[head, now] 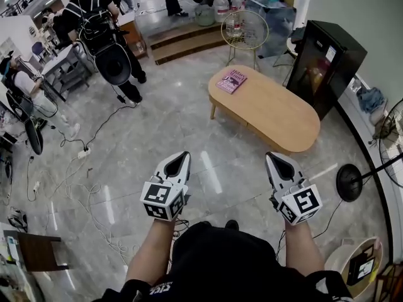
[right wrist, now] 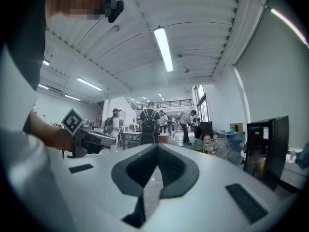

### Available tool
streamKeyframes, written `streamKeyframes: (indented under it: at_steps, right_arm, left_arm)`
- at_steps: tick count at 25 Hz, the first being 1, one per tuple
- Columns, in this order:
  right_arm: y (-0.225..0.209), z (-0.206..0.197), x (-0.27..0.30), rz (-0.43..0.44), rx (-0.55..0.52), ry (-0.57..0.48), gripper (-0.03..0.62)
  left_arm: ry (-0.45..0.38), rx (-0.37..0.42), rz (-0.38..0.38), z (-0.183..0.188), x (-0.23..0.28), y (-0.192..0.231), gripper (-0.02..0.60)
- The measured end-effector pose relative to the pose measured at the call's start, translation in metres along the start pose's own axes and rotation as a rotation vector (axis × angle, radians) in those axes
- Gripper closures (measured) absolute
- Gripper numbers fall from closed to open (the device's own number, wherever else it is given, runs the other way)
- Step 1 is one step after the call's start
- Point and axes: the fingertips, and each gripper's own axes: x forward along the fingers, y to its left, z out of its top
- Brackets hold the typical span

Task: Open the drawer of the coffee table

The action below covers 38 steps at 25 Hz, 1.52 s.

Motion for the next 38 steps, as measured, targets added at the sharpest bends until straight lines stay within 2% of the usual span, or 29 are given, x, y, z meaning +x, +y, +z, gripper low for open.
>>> streamKeyframes:
  at_steps: [6,13,22,28,34,38]
  right_arm:
    - [-0.011,-0.018,-0.001,-0.004,0.112,-0.015,0.589]
    - [-0.023,-0.034,0.023,-0.013,0.119,0.03,0.589]
    - [-0.032,-0.038,0.12,-0.002,0.102,0.079,0.588]
    - [-0.034,-0.014,0.211,0.002,0.051,0.068,0.588]
    - [-0.024,-0.016,0.283,0.004,0.077,0.091,0.588]
    - [-0.011,-0.021,0.321,0.014,0.052,0.118,0.588]
  left_arm:
    - [0.032,0.003,0.026,-0.012,-0.001,0.003,0.581]
    - [0.029,-0.034,0.02,-0.016,0.019,0.022,0.581]
    - [0.018,-0.078,0.018,-0.012,0.072,0.111,0.581]
    - [0.014,-0.076,-0.001,-0.003,0.099,0.183,0.58]
    - [0.009,-0.071,-0.005,0.0,0.111,0.247,0.581]
    - [0.005,-0.082,0.001,0.0,0.114,0.286,0.58]
